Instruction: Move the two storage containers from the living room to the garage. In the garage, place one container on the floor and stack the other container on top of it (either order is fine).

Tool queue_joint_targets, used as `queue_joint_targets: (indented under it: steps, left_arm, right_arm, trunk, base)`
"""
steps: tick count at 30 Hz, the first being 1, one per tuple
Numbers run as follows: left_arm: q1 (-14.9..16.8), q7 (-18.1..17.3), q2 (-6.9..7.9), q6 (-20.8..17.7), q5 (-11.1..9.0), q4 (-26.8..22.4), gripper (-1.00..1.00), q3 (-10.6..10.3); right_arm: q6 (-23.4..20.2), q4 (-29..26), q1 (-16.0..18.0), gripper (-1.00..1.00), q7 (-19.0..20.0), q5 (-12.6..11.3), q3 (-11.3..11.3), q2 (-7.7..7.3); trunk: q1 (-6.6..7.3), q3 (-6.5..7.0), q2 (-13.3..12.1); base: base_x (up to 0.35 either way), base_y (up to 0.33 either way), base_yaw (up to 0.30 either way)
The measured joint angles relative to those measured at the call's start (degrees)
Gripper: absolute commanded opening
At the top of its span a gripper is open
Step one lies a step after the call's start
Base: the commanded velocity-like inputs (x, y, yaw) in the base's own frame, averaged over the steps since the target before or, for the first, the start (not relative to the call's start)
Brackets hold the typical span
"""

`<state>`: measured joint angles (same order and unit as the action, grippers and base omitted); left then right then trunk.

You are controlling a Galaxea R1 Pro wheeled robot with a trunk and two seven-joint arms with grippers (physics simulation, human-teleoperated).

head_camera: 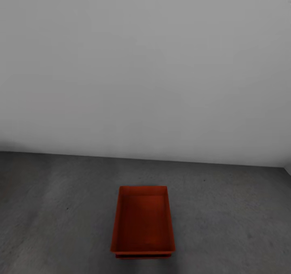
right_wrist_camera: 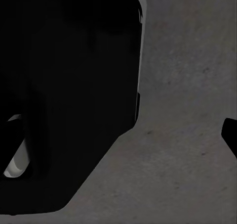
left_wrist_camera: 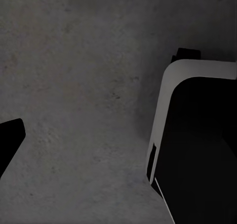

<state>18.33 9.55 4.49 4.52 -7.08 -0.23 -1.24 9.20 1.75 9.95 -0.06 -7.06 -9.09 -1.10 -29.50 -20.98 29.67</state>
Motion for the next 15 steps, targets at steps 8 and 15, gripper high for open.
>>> queue_joint_targets:
  steps: [8, 15]
  left_arm:
    - [0.0, 0.0, -0.01, 0.0, 0.0, 0.0, 1.00, 0.0]
    - [0.0, 0.0, -0.01, 0.0, 0.0, 0.0, 1.00, 0.0]
  right_arm:
    - [0.4, 0.0, -0.1, 1.00, 0.4, 0.2, 0.0, -0.10]
    - [0.8, 0.0, -0.2, 1.00, 0.8, 0.3, -0.1, -0.20]
  trunk:
    - [0.00, 0.75, 0.0]
    - [0.00, 1.41, 0.0]
  base:
    - [0.000, 0.000, 0.000]
    - [0.000, 0.000, 0.000]
